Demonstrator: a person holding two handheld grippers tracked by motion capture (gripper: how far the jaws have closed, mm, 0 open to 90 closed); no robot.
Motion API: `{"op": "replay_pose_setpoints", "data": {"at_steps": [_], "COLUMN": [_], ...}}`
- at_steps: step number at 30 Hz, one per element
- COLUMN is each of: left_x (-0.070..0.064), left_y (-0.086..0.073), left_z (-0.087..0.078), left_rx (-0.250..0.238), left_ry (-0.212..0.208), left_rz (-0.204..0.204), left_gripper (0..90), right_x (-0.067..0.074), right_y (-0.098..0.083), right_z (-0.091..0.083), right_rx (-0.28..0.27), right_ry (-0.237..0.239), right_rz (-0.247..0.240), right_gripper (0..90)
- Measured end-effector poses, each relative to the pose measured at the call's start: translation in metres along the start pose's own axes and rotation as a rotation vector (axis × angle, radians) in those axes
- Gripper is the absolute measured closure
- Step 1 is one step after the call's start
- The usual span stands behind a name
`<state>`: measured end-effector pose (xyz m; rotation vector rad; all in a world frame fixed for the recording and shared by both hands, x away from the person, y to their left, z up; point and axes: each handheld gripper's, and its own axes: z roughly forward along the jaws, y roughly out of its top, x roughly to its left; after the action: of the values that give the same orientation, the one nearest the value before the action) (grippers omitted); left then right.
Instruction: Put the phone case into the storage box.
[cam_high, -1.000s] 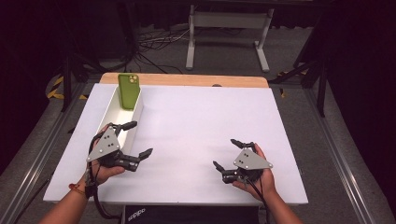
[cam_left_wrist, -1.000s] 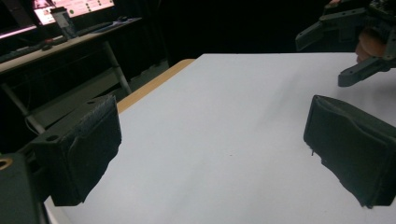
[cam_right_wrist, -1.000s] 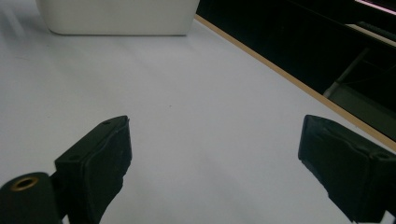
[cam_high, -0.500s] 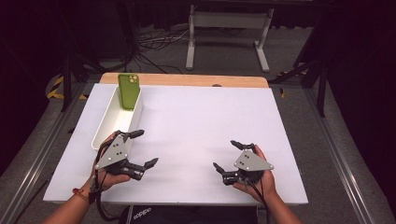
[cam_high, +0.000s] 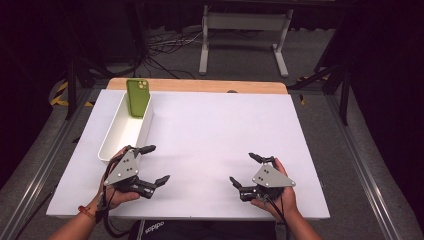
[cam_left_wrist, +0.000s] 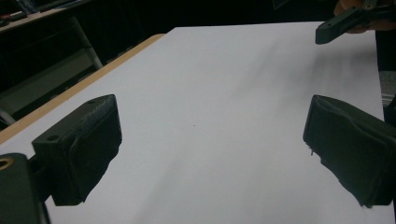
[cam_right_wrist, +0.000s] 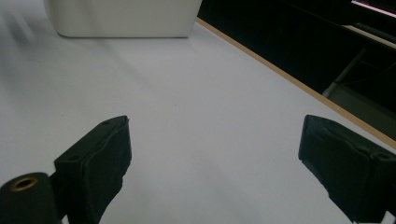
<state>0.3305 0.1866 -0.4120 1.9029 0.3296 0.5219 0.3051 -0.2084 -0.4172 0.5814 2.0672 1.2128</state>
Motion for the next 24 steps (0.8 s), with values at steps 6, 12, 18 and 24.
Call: {"op": "replay_pose_setpoints", "data": {"at_steps": [6,12,18,24], "left_x": [-0.002,-0.004,-0.008,-0.01], "left_y": [-0.006,-0.012,-0.018,-0.026], "left_z": [-0.001,-0.002,-0.005,-0.009], "left_rx": [0.012,0.013,0.019,0.023], "left_ry": [-0.013,-0.045,-0.037,-0.011], "left_rz": [-0.011,-0.019,-0.039,-0.074], "left_gripper": [5.5,5.1,4.6,3.3], "right_x": [0.003,0.006,0.009,0.011], "right_y": [-0.002,-0.004,-0.006,-0.008], "right_z": [-0.002,-0.004,-0.006,-0.006], "right_rx": [0.008,0.017,0.023,0.022], "right_ry": [0.002,-0.005,-0.011,-0.018], "right_rz": [-0.001,0.004,0.0,0.003], "right_gripper": [9.6,9.0,8.5,8.1]}}
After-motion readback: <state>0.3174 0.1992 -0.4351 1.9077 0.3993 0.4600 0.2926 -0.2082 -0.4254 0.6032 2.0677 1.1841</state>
